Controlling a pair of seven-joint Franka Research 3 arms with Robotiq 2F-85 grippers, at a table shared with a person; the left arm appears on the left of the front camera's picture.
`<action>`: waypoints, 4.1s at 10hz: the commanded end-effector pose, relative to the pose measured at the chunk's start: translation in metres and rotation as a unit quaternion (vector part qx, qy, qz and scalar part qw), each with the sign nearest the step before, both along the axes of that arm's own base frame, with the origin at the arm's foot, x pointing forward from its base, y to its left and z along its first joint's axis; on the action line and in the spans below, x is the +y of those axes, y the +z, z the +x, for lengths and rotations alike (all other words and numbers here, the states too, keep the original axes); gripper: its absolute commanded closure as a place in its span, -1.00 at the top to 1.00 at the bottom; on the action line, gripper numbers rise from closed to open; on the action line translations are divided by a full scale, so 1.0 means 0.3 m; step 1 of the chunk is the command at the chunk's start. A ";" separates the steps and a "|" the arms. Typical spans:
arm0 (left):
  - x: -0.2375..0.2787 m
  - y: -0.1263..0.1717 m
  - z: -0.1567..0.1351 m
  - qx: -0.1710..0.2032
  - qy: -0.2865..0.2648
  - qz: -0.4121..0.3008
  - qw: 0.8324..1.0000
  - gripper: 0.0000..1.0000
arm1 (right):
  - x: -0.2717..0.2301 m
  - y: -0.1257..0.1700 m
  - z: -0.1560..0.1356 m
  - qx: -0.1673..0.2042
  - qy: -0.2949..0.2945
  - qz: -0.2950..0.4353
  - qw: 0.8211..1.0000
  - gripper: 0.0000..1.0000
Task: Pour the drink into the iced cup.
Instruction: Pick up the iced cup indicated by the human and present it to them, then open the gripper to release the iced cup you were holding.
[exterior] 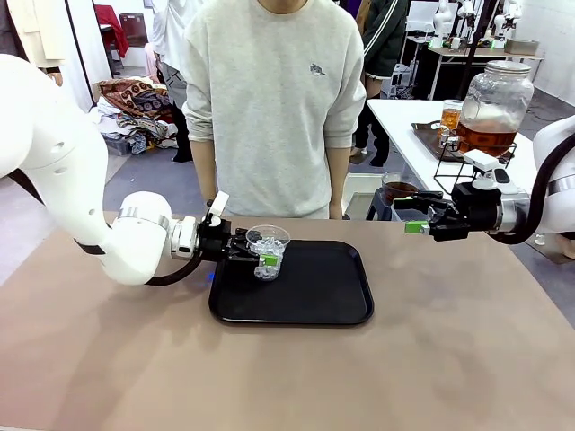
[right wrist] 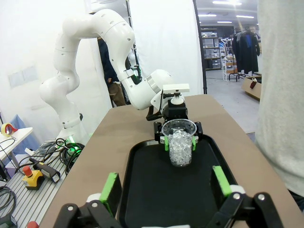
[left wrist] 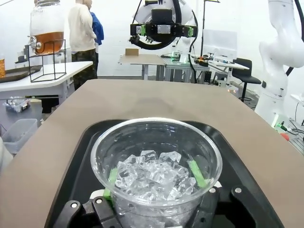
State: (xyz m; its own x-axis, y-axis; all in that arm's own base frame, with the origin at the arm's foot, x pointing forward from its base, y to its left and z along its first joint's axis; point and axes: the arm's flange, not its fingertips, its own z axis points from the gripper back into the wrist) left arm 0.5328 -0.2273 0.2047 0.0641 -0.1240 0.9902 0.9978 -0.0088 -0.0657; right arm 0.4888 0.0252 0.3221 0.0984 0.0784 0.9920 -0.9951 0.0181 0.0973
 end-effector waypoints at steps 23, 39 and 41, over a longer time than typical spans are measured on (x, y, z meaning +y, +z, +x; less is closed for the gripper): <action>-0.012 0.432 0.085 -0.060 0.042 -0.019 0.997 0.38 | 0.004 0.010 0.004 -0.002 0.001 -0.001 1.000 1.00; -0.012 0.432 0.085 -0.060 0.042 -0.019 0.997 0.38 | 0.004 0.010 0.004 -0.002 0.001 -0.001 1.000 1.00; -0.012 0.432 0.085 -0.060 0.042 -0.019 0.997 0.38 | 0.004 0.010 0.004 -0.002 0.001 -0.001 1.000 1.00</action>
State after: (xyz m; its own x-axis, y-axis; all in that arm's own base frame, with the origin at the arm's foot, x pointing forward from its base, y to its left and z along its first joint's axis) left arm 0.5593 -0.2305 0.3317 -0.0333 -0.0868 0.9957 0.9963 0.0766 0.0400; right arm 0.4888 0.0252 0.3221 0.0984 0.0784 0.9920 -0.9951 0.0181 0.0973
